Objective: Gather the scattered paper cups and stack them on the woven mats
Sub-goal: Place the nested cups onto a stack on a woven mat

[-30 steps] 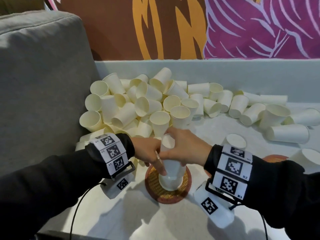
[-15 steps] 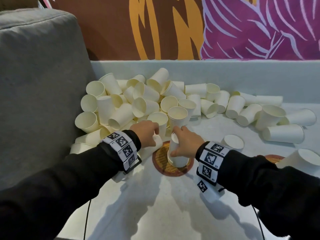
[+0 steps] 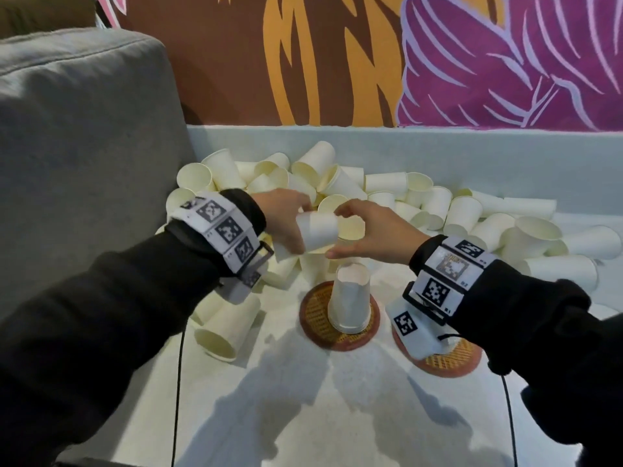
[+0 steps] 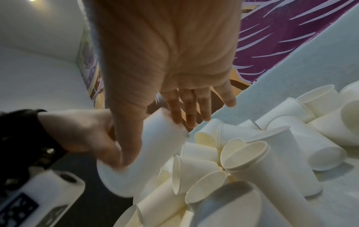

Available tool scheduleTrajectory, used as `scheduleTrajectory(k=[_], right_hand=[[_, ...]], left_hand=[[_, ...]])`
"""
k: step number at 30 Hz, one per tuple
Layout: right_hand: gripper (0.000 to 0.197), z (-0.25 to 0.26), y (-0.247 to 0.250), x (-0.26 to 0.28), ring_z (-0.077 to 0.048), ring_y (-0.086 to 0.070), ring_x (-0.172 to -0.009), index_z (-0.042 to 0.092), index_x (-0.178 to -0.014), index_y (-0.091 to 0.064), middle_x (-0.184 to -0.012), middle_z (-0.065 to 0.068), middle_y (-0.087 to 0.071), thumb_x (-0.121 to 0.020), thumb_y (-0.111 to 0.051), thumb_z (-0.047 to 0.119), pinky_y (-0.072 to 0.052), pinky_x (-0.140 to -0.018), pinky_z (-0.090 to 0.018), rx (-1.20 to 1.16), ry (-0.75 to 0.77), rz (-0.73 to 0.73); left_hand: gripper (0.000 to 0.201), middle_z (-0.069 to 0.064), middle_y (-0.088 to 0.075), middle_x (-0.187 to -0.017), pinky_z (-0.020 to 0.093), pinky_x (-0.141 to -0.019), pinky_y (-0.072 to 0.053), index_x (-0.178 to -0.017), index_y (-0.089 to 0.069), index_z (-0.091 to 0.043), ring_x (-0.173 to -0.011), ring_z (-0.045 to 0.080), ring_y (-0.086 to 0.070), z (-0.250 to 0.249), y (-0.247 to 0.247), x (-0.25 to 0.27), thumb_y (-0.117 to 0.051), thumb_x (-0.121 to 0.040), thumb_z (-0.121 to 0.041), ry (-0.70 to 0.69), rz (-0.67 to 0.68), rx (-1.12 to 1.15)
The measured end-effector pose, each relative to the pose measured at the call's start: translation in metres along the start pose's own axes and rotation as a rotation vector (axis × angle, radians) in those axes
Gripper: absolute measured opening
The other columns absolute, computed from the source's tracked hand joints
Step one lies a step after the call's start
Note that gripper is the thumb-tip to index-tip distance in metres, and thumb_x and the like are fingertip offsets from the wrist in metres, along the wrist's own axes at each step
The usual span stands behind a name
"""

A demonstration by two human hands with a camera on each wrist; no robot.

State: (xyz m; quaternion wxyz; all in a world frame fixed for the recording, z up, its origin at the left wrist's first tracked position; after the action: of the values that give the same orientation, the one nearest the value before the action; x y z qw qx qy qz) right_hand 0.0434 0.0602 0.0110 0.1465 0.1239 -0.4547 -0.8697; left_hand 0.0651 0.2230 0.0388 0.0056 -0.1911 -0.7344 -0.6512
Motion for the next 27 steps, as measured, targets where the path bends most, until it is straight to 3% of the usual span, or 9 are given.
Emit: scheduleTrajectory(k=[5, 10, 12, 16, 19, 21, 23, 26, 27], right_hand=[[0.073, -0.002, 0.015, -0.001, -0.017, -0.056, -0.1, 0.015, -0.12, -0.042, -0.113, 0.0, -0.054, -0.066, -0.081, 0.043, -0.052, -0.083, -0.033, -0.283, -0.095, -0.163], [0.056, -0.017, 0.02, 0.007, -0.022, -0.068, -0.083, 0.019, -0.119, -0.034, -0.115, -0.009, -0.057, -0.08, -0.072, 0.031, -0.06, -0.065, -0.037, -0.801, -0.224, -0.179], [0.053, -0.018, 0.021, 0.01, -0.022, -0.066, -0.083, 0.023, -0.122, -0.036, -0.11, -0.005, -0.054, -0.082, -0.07, 0.028, -0.06, -0.063, -0.037, -0.75, -0.213, -0.191], [0.044, -0.028, 0.028, 0.011, -0.027, -0.06, -0.097, 0.017, -0.123, -0.047, -0.116, -0.003, -0.049, -0.085, -0.066, 0.03, -0.059, -0.074, -0.038, -0.505, -0.212, -0.292], [0.046, -0.038, 0.034, 0.014, -0.031, -0.06, -0.102, 0.014, -0.124, -0.047, -0.109, -0.001, -0.048, -0.085, -0.066, 0.03, -0.056, -0.073, -0.034, -0.553, -0.273, -0.356], [0.046, -0.042, 0.035, 0.015, -0.032, -0.06, -0.103, 0.013, -0.124, -0.047, -0.108, 0.0, -0.049, -0.085, -0.066, 0.03, -0.056, -0.075, -0.034, -0.562, -0.285, -0.357], [0.046, -0.044, 0.036, 0.015, -0.031, -0.059, -0.103, 0.013, -0.124, -0.048, -0.107, 0.0, -0.049, -0.085, -0.066, 0.03, -0.056, -0.076, -0.034, -0.558, -0.277, -0.367], [0.047, -0.046, 0.036, 0.015, -0.03, -0.06, -0.101, 0.012, -0.124, -0.048, -0.099, 0.005, -0.049, -0.085, -0.067, 0.028, -0.054, -0.068, -0.027, -0.578, -0.258, -0.403], [0.047, -0.046, 0.037, 0.014, -0.03, -0.06, -0.1, 0.011, -0.124, -0.047, -0.095, 0.008, -0.049, -0.084, -0.067, 0.028, -0.053, -0.066, -0.025, -0.587, -0.255, -0.417]], left_hand=[[0.061, -0.005, -0.056, -0.112, 0.027, -0.078, -0.042, -0.122, -0.049, -0.027, -0.098, 0.018, -0.054, -0.023, 0.035, 0.006, -0.08, -0.069, -0.025, -0.16, -0.148, 0.225], [0.054, -0.003, -0.06, -0.116, 0.023, -0.086, -0.049, -0.119, -0.052, -0.025, -0.105, 0.015, -0.057, -0.029, 0.014, -0.003, -0.078, -0.072, -0.014, -0.229, -0.103, 0.592], [0.061, -0.005, -0.058, -0.119, 0.02, -0.088, -0.046, -0.125, -0.051, -0.022, -0.106, 0.013, -0.055, -0.029, 0.005, -0.008, -0.08, -0.072, -0.017, -0.222, -0.061, 0.608], [0.092, -0.004, -0.048, -0.136, 0.032, -0.104, -0.034, -0.139, -0.038, -0.023, -0.124, 0.019, -0.045, -0.012, -0.016, -0.023, -0.087, -0.061, -0.03, -0.058, 0.074, 0.29], [0.07, 0.001, -0.055, -0.129, 0.029, -0.097, -0.038, -0.132, -0.05, -0.015, -0.119, 0.021, -0.051, 0.002, -0.043, -0.033, -0.082, -0.07, -0.027, 0.017, 0.191, 0.02], [0.039, 0.004, -0.06, -0.104, 0.026, -0.08, -0.04, -0.11, -0.061, -0.013, -0.098, 0.021, -0.054, 0.006, -0.059, -0.037, -0.077, -0.077, -0.022, 0.018, 0.212, -0.059], [0.023, 0.005, -0.058, -0.086, 0.025, -0.069, -0.038, -0.099, -0.062, -0.005, -0.088, 0.023, -0.052, 0.012, -0.062, -0.039, -0.07, -0.083, -0.019, 0.044, 0.142, -0.06], [0.042, 0.016, -0.06, -0.119, 0.031, -0.084, -0.044, -0.125, -0.056, 0.0, -0.106, 0.03, -0.056, 0.026, -0.046, -0.042, -0.061, -0.09, -0.025, 0.141, -0.072, 0.147], [0.046, 0.017, -0.056, -0.126, 0.032, -0.082, -0.047, -0.13, -0.051, 0.0, -0.105, 0.031, -0.056, 0.029, -0.036, -0.04, -0.057, -0.093, -0.026, 0.173, -0.154, 0.295]])
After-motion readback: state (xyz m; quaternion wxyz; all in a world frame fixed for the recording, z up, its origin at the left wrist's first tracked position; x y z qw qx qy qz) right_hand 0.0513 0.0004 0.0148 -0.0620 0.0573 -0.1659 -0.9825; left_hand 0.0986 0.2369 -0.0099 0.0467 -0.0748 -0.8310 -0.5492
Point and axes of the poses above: each hand's wrist, its own x-axis away from the middle knuckle, its own y-axis out of the back of the hand, z = x × y, the point moved 3 cm from there along -x, towards the middle knuckle
